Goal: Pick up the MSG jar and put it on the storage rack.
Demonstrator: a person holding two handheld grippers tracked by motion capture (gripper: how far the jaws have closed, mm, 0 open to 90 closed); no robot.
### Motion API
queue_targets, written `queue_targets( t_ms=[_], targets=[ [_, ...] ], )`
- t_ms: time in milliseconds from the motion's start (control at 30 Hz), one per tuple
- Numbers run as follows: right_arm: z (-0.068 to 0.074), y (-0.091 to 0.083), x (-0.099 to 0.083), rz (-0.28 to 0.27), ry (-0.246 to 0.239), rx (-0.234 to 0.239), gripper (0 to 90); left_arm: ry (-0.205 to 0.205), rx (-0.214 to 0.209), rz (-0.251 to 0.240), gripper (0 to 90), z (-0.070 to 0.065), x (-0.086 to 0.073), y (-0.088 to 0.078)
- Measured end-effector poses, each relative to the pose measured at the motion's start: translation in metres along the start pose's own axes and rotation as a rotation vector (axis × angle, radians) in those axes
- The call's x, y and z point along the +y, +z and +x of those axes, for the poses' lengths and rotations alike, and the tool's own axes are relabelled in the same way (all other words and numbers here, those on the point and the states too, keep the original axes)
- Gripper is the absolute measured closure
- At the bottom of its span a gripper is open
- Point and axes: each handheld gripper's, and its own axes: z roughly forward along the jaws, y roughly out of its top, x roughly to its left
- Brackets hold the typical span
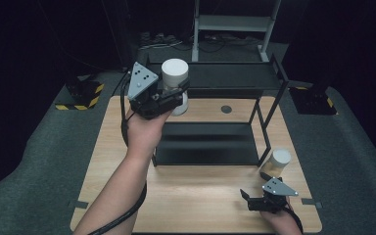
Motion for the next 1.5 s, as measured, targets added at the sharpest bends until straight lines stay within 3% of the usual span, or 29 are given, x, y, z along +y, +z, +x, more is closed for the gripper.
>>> queue_targets(
  t_ms=[367, 600, 1133, 1500],
  targets=[
    [0.000, 0.000, 0.000, -0.001, 0.006, -0.002, 0.1, -0.008, 0.013, -0.012, 34.3, 0.004, 0.017, 0.023],
    [0.000, -0.001, -0.001, -0.007, 0.007, -0.001, 0.0, -0.002, 0.046, 0.014, 34.3, 0.004, 0.024, 0.042],
    [-0.002, -0.001, -0.003, -0.014, 0.019, 0.002, 0.0, -0.020, 0.094, 0.031, 34.3, 0.012, 0.025, 0.074],
    [-0.003, -0.002, -0.004, -0.019, 0.024, 0.004, 0.0, -0.036, 0.123, 0.039, 34.3, 0.018, 0.021, 0.083]
  ],
)
